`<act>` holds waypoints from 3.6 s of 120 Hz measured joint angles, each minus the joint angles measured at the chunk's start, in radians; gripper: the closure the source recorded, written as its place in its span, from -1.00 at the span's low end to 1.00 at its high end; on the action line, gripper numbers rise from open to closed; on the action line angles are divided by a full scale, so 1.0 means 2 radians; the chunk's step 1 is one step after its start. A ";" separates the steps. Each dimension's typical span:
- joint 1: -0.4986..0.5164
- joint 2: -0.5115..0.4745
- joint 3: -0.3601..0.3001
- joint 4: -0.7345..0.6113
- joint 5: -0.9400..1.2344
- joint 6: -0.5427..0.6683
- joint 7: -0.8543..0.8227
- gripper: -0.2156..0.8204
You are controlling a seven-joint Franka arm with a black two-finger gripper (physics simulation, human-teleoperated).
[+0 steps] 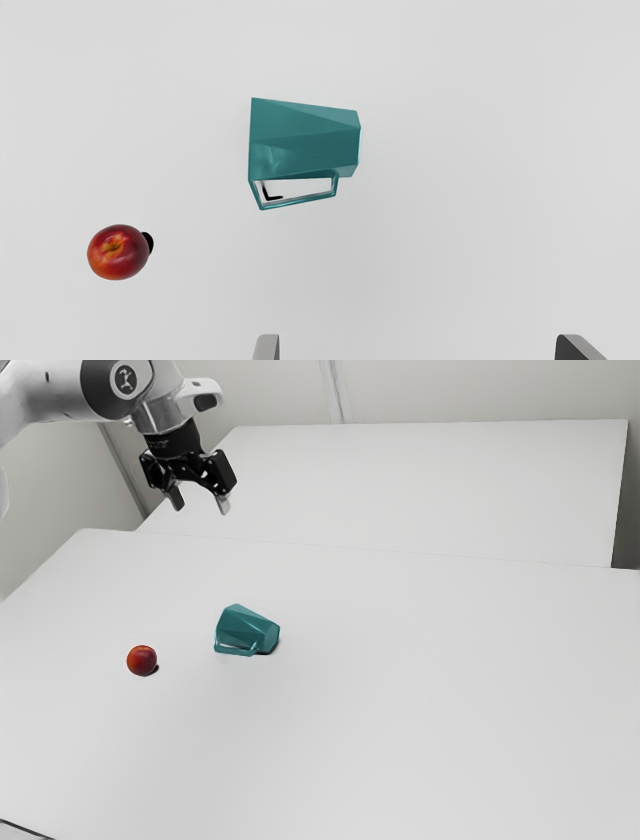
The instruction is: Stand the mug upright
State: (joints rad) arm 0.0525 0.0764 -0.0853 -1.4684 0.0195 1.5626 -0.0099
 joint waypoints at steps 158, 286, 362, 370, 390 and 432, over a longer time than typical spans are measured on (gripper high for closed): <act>0.211 0.200 0.007 -0.077 -0.327 0.061 0.311 -0.58; 0.215 0.276 0.004 -0.062 -0.474 -0.014 0.546 0.74; 0.133 0.128 0.003 -0.134 -0.347 0.117 0.561 0.93; 0.114 0.100 -0.006 -0.156 -0.289 0.156 0.543 0.93; 0.104 0.063 -0.067 -0.196 -0.134 0.232 0.464 0.93; 0.103 -0.007 -0.114 -0.329 -0.021 0.330 0.294 0.92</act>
State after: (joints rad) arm 0.2584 0.0618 -0.3142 -2.1261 -0.0215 2.2226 0.5772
